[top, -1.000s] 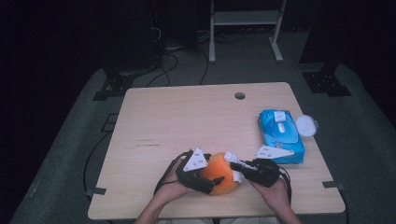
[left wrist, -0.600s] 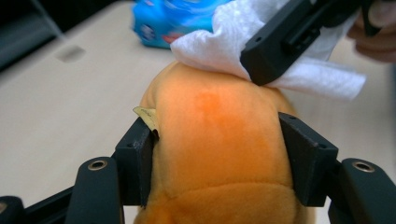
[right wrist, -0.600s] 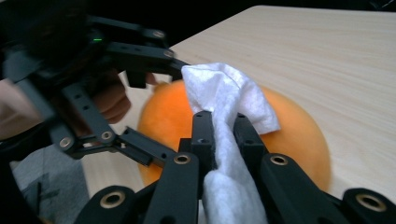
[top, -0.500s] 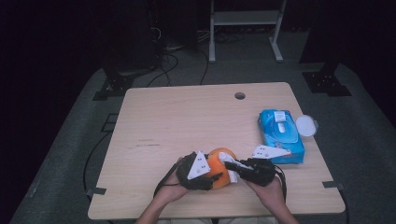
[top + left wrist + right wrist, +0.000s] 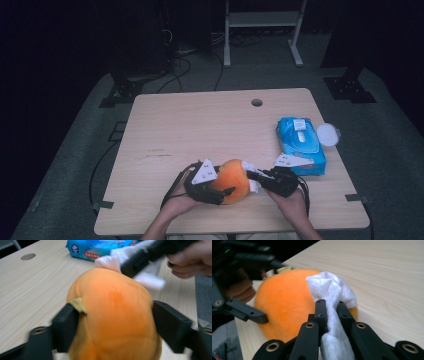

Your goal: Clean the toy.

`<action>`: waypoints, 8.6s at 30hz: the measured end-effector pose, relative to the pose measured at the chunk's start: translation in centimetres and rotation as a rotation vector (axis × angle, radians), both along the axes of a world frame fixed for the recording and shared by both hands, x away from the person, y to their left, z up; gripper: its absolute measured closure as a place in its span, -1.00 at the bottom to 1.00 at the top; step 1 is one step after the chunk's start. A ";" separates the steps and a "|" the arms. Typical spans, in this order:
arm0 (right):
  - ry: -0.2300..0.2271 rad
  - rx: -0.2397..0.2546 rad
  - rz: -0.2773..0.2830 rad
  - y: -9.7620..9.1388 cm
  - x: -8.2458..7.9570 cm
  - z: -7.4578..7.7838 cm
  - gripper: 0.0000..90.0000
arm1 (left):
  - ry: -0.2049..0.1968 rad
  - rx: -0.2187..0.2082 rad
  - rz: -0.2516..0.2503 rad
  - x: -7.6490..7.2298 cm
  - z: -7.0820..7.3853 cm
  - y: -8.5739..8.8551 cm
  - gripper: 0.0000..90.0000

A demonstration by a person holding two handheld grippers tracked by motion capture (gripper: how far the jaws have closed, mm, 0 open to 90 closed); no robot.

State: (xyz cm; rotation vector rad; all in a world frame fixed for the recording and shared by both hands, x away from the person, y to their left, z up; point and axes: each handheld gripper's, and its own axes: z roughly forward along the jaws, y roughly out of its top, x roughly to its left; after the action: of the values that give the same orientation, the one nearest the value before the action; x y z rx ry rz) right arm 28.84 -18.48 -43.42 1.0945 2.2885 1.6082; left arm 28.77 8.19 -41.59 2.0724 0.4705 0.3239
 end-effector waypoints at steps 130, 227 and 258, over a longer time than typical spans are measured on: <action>0.036 0.085 -0.017 -0.5 0.4 -0.6 0.78 | 0.009 0.003 -0.164 -0.3 -1.0 1.1 -0.33; -0.097 -0.005 0.043 2.4 -2.1 1.9 0.80 | 0.029 -0.033 -0.130 -0.5 -1.5 -0.6 -0.35; -0.028 0.027 -0.027 -0.6 -0.8 1.0 0.80 | 0.078 -0.068 -0.109 0.6 -1.9 1.2 -0.37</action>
State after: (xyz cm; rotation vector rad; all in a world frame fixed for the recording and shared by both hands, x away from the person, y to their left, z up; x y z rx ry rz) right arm 28.01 -19.05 -42.42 1.0972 2.2308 1.6390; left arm 29.35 9.39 -43.46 2.0408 0.4086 0.1608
